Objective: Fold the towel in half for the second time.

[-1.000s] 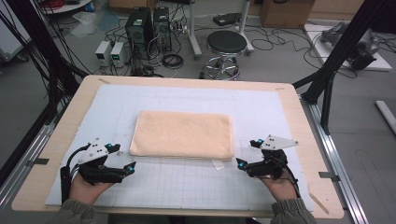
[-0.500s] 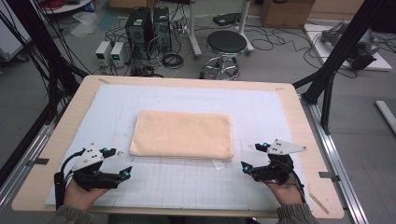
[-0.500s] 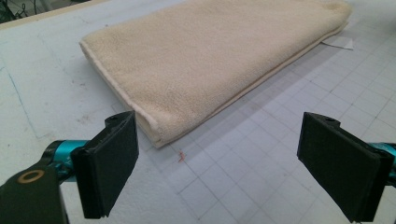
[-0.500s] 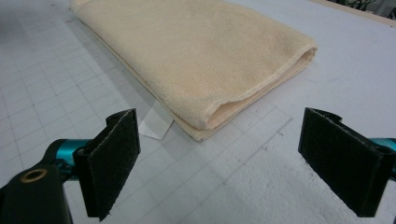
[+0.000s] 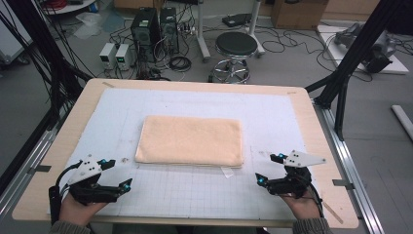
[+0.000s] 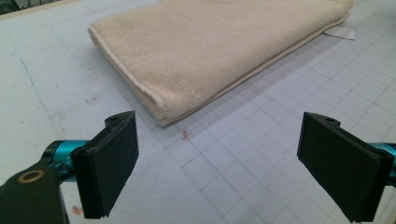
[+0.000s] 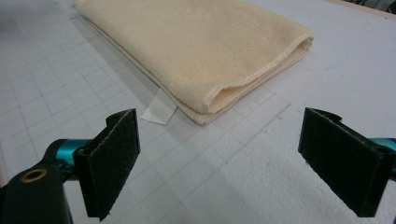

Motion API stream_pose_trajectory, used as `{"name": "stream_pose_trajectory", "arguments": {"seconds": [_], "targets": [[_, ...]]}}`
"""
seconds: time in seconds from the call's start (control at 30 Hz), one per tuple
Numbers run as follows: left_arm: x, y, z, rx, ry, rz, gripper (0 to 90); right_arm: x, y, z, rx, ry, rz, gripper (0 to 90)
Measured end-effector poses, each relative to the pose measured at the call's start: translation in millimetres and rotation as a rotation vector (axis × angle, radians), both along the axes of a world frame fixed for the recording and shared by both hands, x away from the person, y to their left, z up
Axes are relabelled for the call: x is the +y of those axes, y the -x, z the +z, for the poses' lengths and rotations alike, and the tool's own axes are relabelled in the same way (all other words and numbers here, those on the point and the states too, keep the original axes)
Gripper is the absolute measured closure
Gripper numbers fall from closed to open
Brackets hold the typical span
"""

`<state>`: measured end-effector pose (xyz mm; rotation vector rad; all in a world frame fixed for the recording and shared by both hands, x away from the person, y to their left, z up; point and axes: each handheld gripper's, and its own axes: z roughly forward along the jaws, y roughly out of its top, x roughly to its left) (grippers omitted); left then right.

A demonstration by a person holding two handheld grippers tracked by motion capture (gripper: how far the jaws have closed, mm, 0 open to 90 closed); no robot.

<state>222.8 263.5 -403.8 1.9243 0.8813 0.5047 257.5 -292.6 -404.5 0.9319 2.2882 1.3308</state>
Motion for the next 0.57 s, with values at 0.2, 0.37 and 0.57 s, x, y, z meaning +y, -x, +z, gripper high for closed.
{"name": "stream_pose_trajectory", "arguments": {"seconds": [0.2,0.37,0.57], "targets": [[5.6,6.4,-2.0,0.011,-0.005,0.006,13.3,-1.4,3.8,-1.6,0.007,-0.001,0.001,12.0],[7.3,9.5,-3.9,0.016,0.000,0.015,13.2,-1.6,6.3,-3.4,0.018,-0.005,0.001,12.0],[4.0,12.0,-3.5,0.011,-0.010,0.006,13.3,-2.4,8.7,-5.1,0.013,0.000,0.004,12.0]]}}
